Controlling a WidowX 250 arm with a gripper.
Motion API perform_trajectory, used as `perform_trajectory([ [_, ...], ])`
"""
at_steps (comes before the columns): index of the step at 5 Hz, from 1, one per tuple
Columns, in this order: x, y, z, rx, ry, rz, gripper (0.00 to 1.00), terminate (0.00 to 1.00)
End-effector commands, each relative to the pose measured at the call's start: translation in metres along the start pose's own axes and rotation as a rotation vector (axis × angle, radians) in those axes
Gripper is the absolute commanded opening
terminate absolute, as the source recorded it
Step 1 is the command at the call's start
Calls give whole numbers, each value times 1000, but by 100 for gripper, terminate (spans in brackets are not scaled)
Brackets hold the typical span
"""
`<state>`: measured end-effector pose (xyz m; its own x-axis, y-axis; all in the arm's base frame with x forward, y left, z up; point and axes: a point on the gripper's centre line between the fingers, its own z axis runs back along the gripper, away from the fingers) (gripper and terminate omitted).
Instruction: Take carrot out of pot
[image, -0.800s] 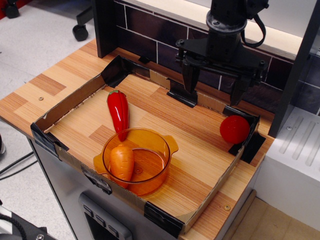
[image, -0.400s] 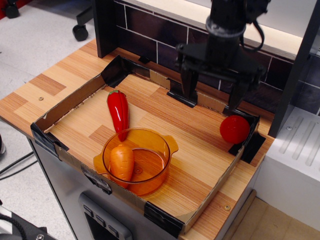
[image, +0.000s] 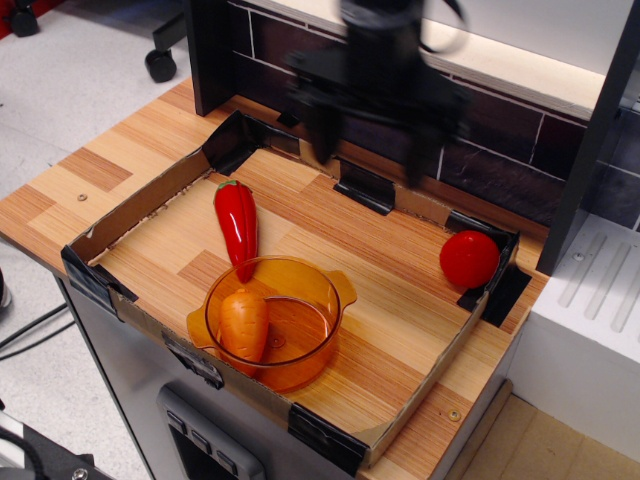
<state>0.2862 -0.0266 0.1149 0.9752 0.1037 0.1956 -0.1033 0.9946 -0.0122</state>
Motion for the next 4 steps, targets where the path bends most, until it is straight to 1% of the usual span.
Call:
perform_trajectory([
  [1,-25,44,14,-32,49,106,100,0],
  [2,-47,53,1,-21,107,92,100,0],
  [3,-64,51,-14,-12,118,71,100,0],
  [4,-76,47,-30,21,120,46,100,0],
])
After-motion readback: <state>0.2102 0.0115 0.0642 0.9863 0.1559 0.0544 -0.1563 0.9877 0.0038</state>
